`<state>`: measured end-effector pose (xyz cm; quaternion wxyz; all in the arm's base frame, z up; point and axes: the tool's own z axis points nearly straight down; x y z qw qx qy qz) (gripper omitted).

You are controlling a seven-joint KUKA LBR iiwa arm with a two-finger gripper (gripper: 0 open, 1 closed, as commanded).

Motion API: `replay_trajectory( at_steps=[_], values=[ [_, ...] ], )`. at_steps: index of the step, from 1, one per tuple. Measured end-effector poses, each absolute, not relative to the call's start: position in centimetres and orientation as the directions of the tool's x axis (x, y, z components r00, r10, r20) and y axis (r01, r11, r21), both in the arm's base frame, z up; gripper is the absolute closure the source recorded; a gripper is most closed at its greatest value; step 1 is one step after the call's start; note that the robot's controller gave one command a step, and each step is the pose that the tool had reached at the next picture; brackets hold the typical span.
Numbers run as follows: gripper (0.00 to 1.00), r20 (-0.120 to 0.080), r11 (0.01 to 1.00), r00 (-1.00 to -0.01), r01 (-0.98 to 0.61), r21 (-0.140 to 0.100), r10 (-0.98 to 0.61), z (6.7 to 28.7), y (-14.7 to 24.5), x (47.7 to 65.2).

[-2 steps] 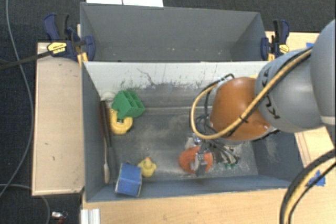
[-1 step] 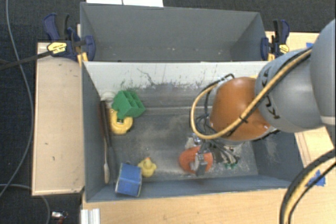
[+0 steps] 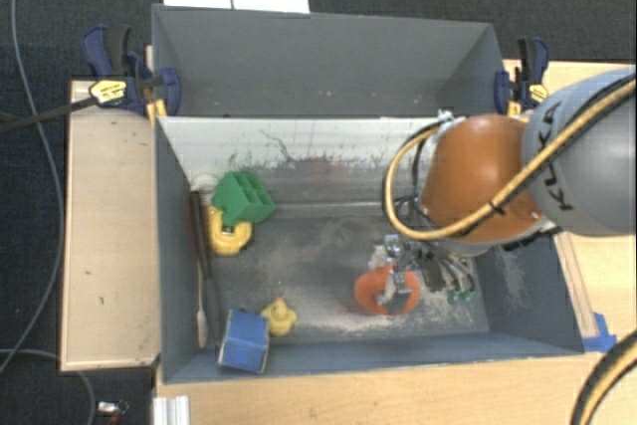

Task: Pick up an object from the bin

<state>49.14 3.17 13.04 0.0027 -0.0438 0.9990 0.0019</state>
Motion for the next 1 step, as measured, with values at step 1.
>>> replay_trajectory(
  at_steps=[1],
  values=[
    [1.0,-0.009,0.997,-0.997,-0.073,0.005,-0.073,19.16,3.82,48.61]
  ],
)
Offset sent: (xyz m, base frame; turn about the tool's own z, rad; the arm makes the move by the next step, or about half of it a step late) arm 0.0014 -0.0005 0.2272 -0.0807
